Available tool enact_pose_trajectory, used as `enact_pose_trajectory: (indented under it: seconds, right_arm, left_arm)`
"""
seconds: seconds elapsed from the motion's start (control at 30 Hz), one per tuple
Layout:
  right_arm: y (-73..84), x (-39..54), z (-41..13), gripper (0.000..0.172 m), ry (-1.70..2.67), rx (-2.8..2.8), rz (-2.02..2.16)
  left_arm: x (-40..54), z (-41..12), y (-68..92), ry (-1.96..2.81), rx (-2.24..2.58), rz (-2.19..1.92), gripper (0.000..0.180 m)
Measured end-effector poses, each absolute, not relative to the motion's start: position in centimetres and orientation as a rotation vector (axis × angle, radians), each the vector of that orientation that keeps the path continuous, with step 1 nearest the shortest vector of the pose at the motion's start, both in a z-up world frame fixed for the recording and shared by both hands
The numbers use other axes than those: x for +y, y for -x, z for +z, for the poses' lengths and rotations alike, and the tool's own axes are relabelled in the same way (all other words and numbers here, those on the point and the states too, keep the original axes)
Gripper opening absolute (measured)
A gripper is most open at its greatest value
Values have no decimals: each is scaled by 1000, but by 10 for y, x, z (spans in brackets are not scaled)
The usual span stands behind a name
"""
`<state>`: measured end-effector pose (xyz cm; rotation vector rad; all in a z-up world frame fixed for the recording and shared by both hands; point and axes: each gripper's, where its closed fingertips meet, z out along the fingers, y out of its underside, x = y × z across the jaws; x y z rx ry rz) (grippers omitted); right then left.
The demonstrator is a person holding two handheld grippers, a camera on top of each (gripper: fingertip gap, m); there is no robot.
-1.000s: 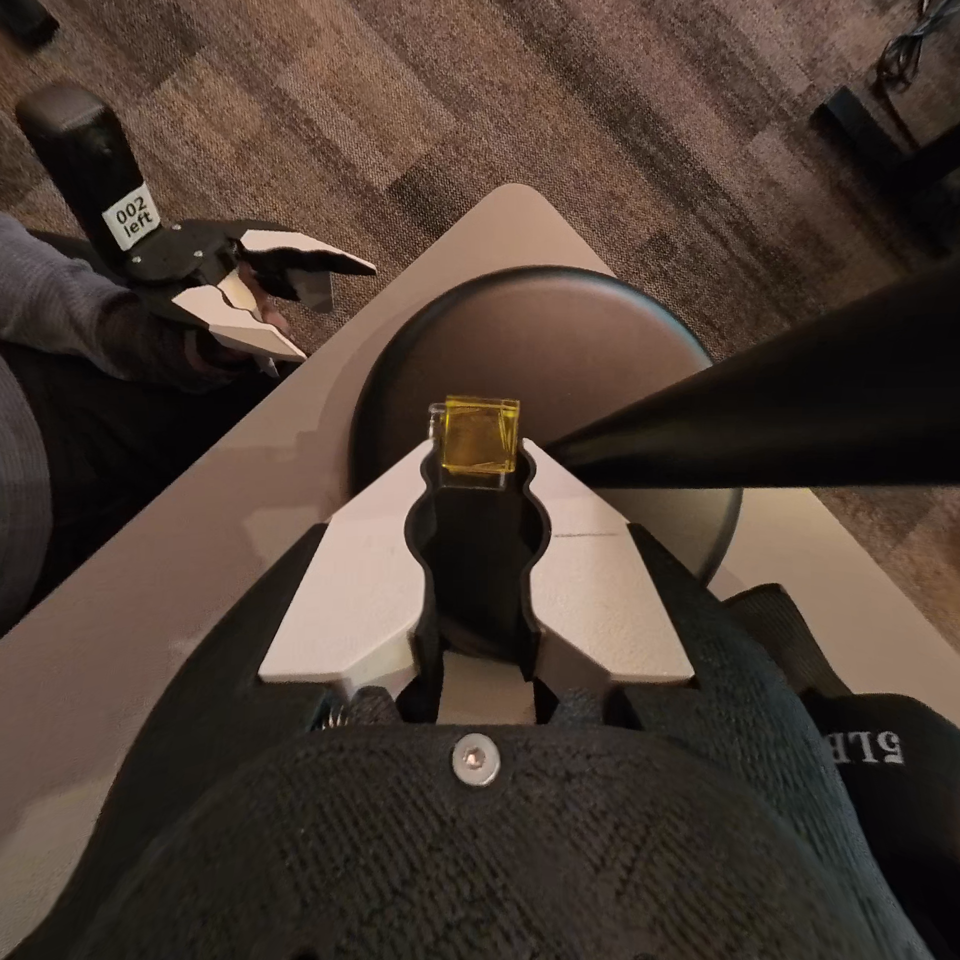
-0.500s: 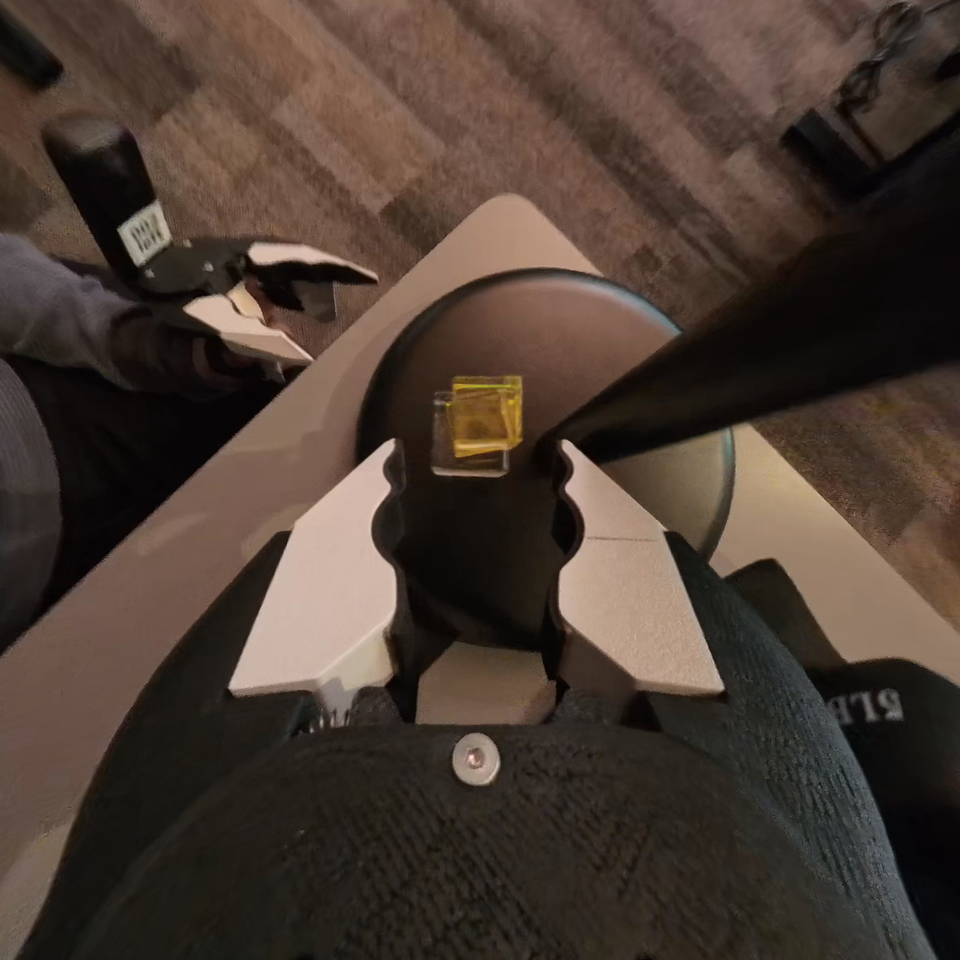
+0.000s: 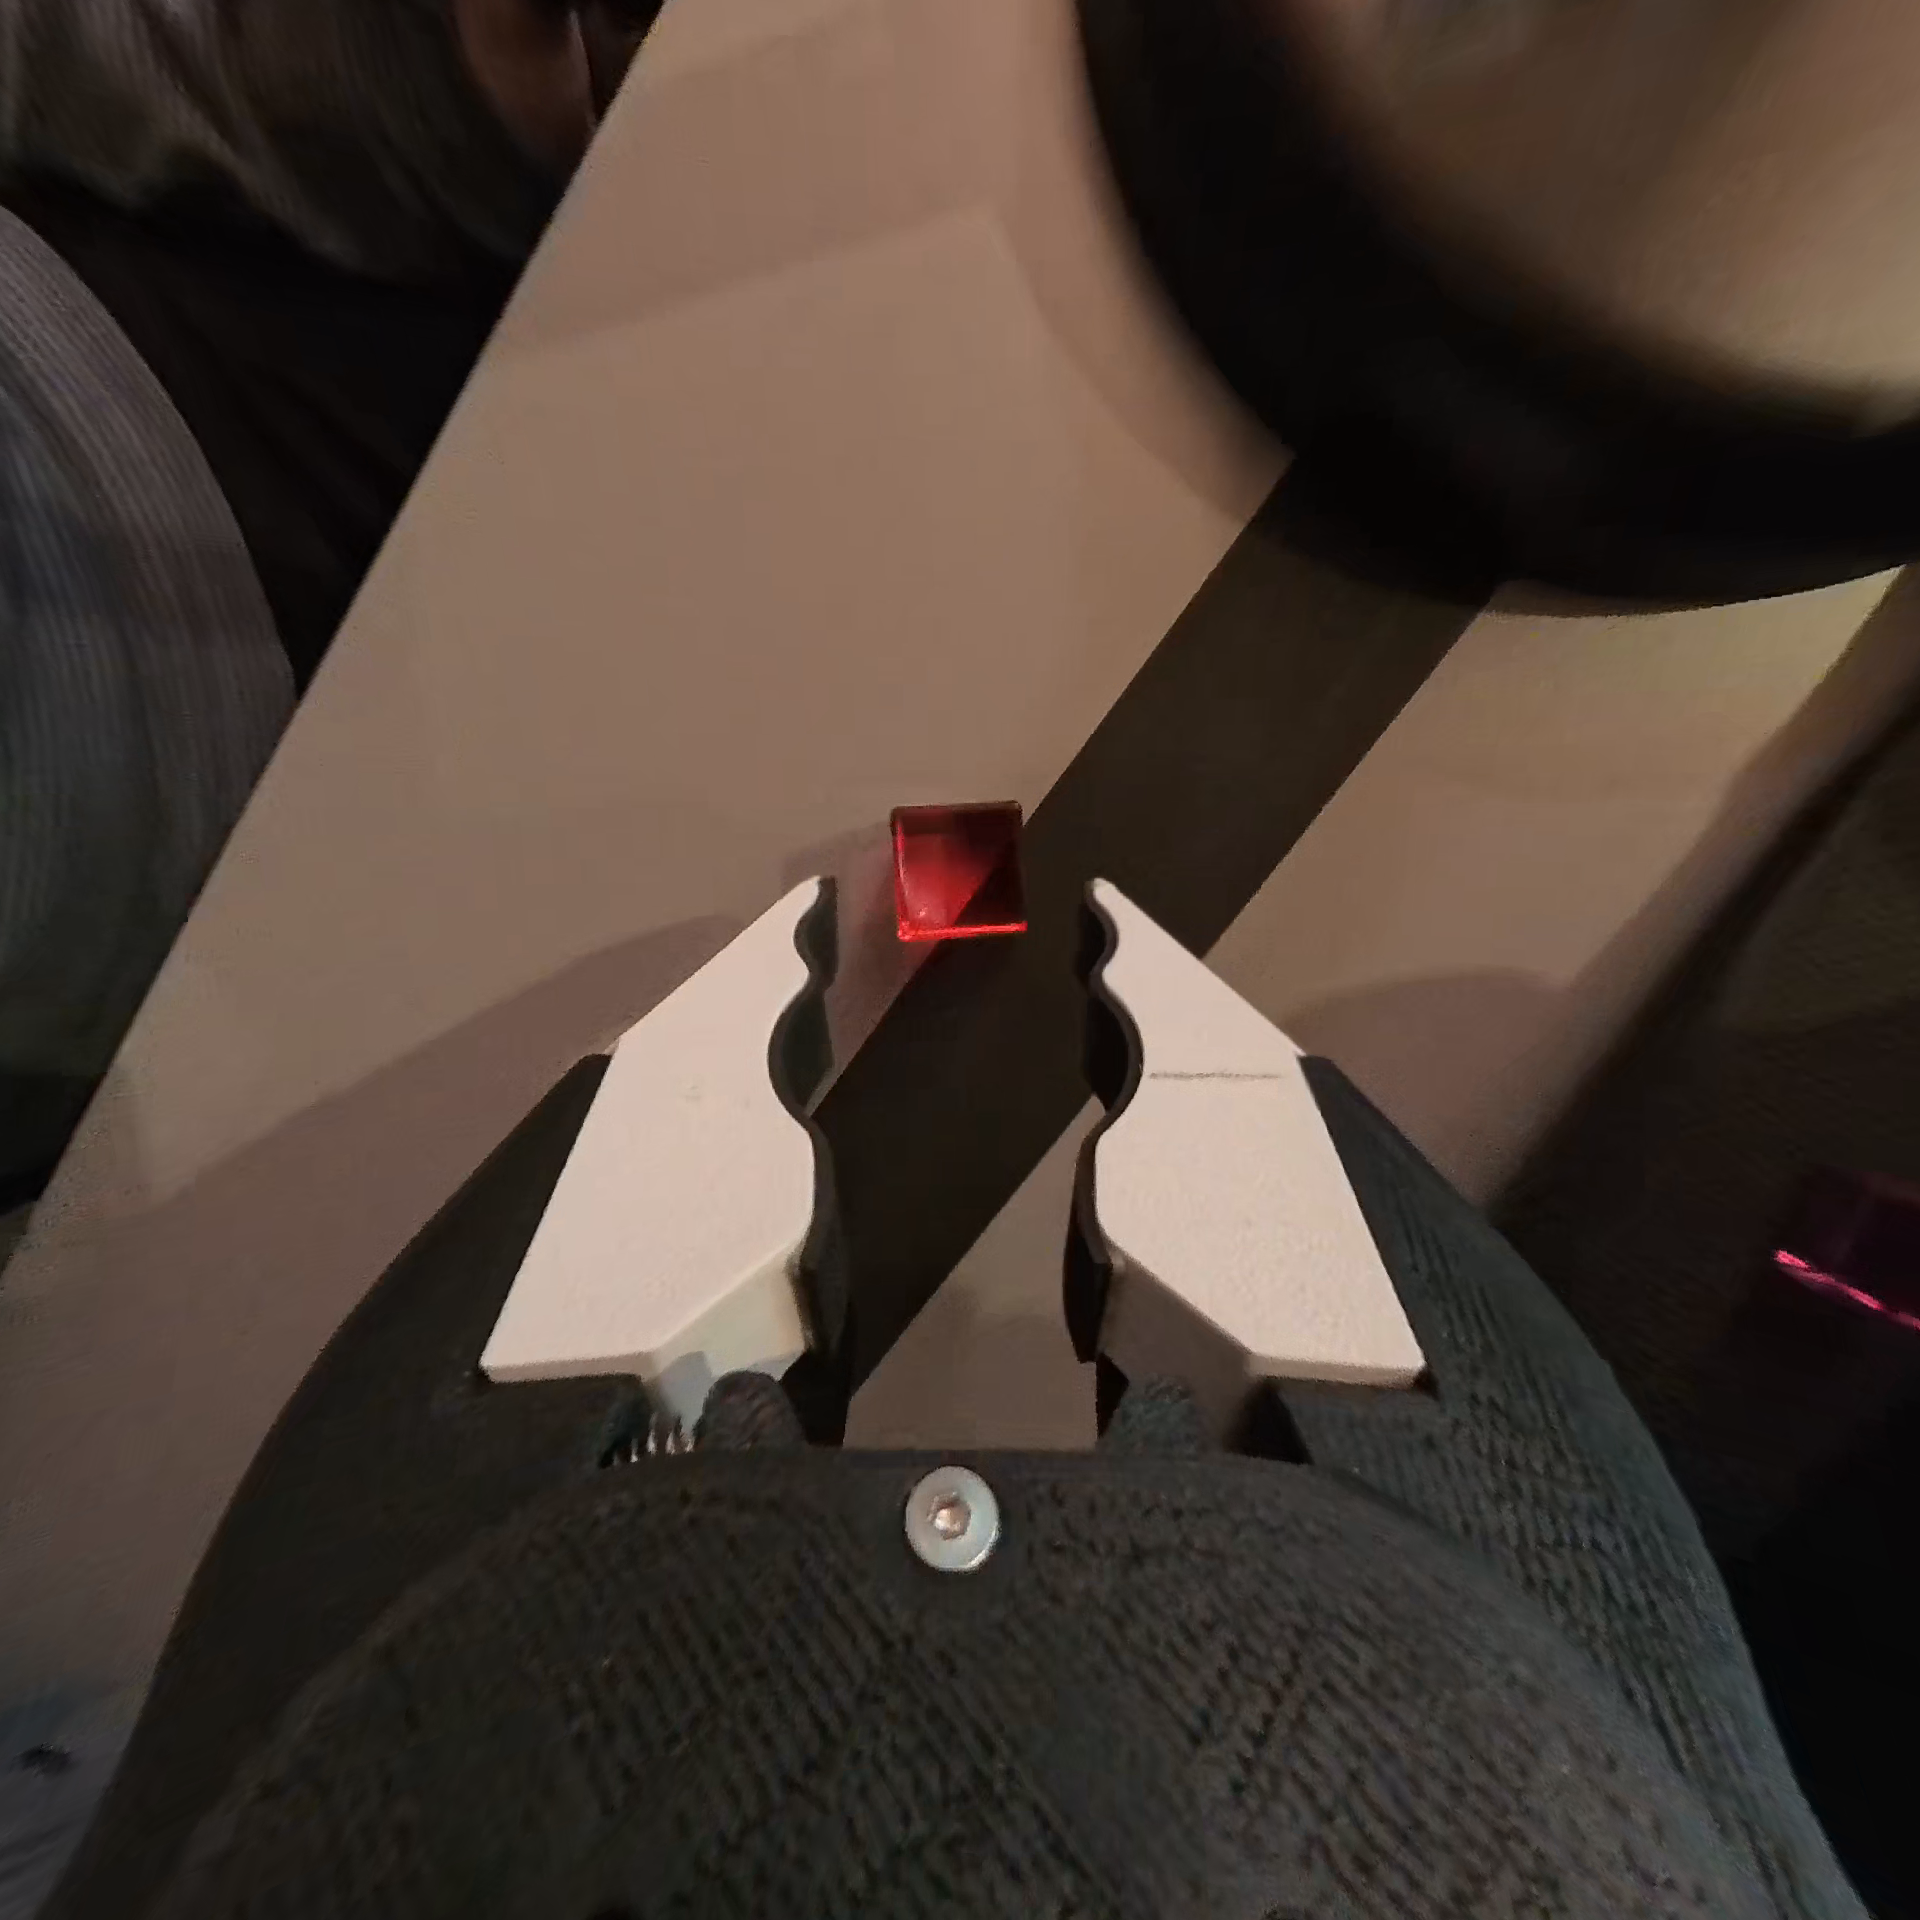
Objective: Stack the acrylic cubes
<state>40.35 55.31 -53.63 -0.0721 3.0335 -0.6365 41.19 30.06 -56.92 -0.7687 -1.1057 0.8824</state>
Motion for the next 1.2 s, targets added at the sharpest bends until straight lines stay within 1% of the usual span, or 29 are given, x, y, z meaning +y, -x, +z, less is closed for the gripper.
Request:
enact_pose_trajectory:
  seconds: [0.03,0.07,0.1,0.2,0.33,0.43,0.53,0.73,1.2]
  right_arm:
    - [-403,554,-540,41,87,3039,-614]
    - [-402,553,-542,28,108,3048,-591]
    - [-400,550,-540,24,129,3054,-585]
    - [-380,522,-507,24,162,3095,-729]
    - [-343,460,-427,24,143,3106,-1066]
    - [-329,423,-398,24,193,3096,-1059]
    - [-324,396,-396,24,272,3096,-950]
    - [-321,370,-410,24,312,3105,-802]
    - [-317,369,-418,25,242,3054,-863]
  left_arm:
    - [300,-569,-412,770,-1107,885,88]
    - [300,-569,-412,771,-1108,886,88]
    - [300,-569,-412,772,-1109,888,88]
    - [302,-568,-413,782,-1100,896,89]
    - [303,-567,-414,789,-1096,902,89]
    - [304,-567,-415,794,-1096,907,89]
    - [305,-566,-415,804,-1091,914,89]
    - [304,-567,-415,804,-1092,909,89]
    - [303,-568,-414,797,-1100,897,88]
